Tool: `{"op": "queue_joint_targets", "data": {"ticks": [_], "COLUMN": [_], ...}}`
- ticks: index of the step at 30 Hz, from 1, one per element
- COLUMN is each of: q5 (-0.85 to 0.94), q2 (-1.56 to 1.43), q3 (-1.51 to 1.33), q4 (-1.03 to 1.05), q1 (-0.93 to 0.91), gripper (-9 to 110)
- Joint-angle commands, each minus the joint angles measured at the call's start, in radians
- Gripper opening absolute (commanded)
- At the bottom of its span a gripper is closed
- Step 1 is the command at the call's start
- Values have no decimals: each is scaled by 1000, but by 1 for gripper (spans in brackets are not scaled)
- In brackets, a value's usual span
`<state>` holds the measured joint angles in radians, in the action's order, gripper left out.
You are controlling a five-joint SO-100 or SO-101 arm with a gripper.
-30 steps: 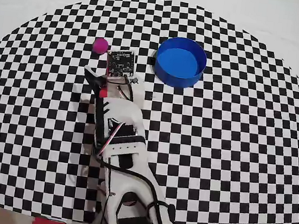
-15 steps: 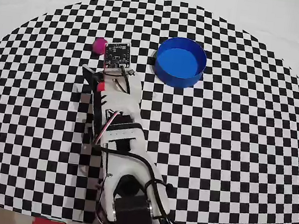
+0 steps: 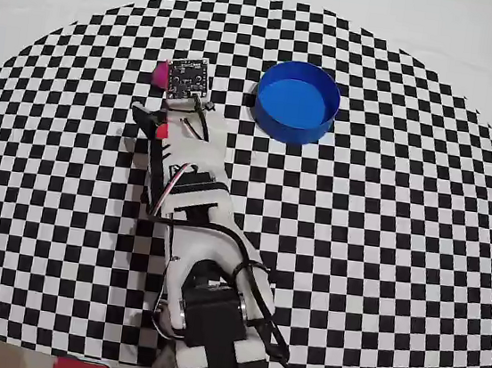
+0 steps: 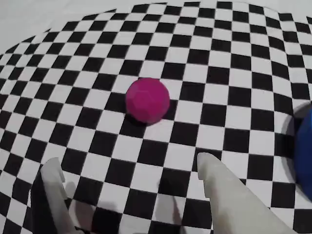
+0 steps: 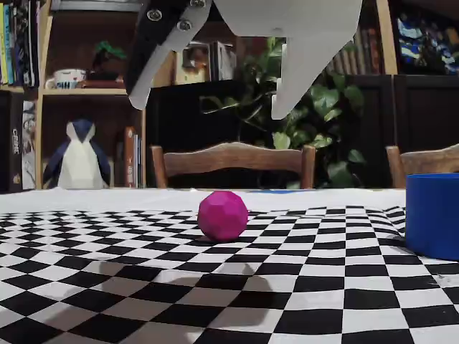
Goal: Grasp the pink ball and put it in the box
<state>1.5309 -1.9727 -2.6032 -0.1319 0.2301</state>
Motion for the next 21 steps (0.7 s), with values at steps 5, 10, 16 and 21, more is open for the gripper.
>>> {"op": "queue_joint_targets", "data": {"ticks": [5,10,16,21], "q5": [9,9,9,9], "q2": [78,133,184,221], "q3": [115,160,202,222], "q4": [-11,-11,-11,-15], "q1": [11,8,8,6], "gripper": [33,33,33,33]}}
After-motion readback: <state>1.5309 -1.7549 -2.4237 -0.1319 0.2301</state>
